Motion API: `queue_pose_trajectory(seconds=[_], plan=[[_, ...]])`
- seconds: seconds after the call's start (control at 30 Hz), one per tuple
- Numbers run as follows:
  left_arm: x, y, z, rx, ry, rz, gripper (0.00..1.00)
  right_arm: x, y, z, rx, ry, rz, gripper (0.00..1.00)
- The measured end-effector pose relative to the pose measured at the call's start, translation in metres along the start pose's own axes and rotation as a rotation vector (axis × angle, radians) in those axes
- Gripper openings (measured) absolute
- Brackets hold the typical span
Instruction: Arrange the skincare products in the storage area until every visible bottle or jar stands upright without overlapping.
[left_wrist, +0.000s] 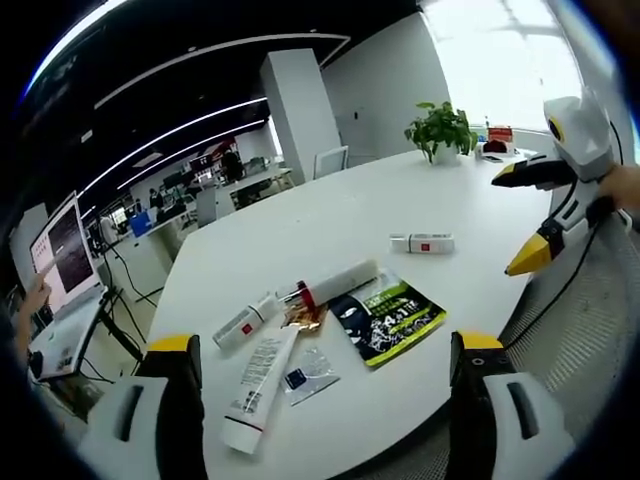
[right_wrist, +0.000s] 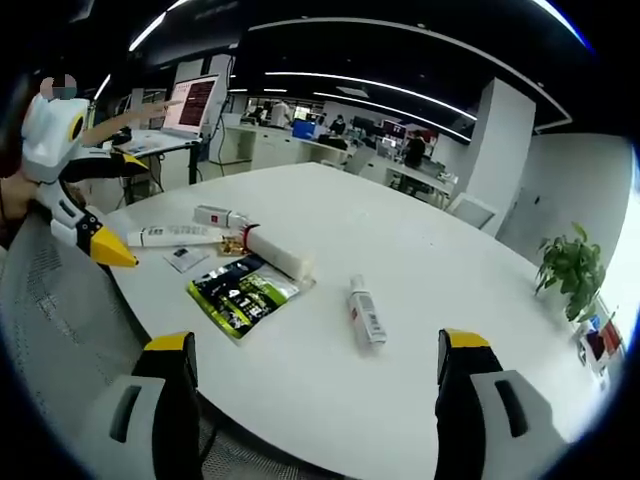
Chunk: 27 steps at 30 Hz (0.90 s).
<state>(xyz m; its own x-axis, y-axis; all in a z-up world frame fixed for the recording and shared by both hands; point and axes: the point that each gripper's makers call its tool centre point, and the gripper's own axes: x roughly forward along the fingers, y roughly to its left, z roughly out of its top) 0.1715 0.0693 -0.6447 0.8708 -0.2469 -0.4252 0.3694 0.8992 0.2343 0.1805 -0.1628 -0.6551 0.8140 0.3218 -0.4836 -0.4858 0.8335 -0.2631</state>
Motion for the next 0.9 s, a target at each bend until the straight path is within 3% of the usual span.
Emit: queue_pose_trajectory(seconds=[0.9], plan=[[0.0018, 0.0006, -0.0011, 0.011, 0.008, 0.001, 0.98, 0.0020, 0.0049, -0.0027, -0.021, 0.029, 0.027, 1.00]])
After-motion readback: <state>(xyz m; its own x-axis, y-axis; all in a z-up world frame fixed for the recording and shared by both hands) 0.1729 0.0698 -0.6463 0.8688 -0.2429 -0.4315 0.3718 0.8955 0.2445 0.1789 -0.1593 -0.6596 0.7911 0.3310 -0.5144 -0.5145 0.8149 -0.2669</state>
